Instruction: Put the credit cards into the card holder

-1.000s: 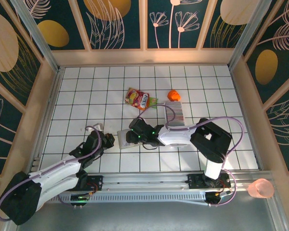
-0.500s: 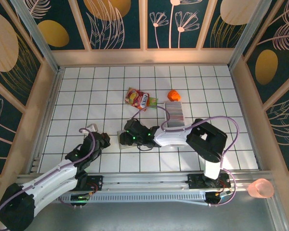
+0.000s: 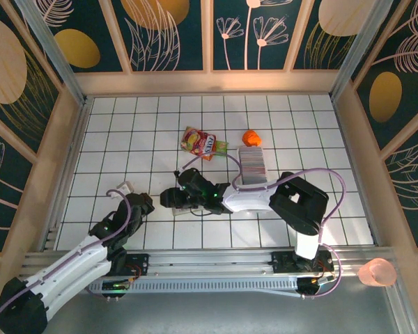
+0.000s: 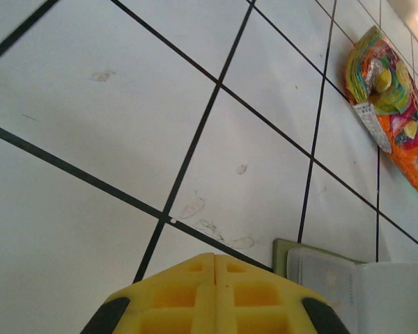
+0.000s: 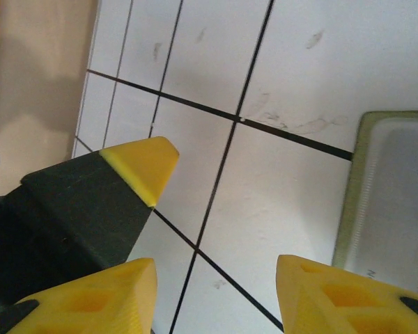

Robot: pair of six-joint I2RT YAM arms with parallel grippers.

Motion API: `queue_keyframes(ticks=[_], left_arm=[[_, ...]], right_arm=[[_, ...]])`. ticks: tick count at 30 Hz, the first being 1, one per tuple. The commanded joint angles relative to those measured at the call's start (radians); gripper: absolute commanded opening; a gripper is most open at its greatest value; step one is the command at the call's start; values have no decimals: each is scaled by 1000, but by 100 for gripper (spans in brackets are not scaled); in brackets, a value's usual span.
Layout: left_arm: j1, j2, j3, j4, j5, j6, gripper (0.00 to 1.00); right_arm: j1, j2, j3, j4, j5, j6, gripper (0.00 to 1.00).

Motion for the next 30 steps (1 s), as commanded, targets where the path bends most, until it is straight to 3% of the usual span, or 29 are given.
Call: queue_keyframes(ticks=[1,6,10,13,19,30], left_arm=[[2,-32,-13,-49,-43,-36,0],[3,-46,-12,-34,-40,-37,0],[2,-23,-7,-13,-19,-37,0],[2,4,-8,31,16,-24,0],[3,93,1,173,192,63,7],[2,189,1,230,231,88,11]], right_arm=[[18,-88,14,33,3,-46,49],[20,-231,-34,-7,81,-117,49],[10,-354,-107,-151,292,-115,50],[-7,-360,-134,-301,389,-64,51],[-36,-284,-223,-246,298,5,52],[-44,-160,-182,-264,304,-11,53]])
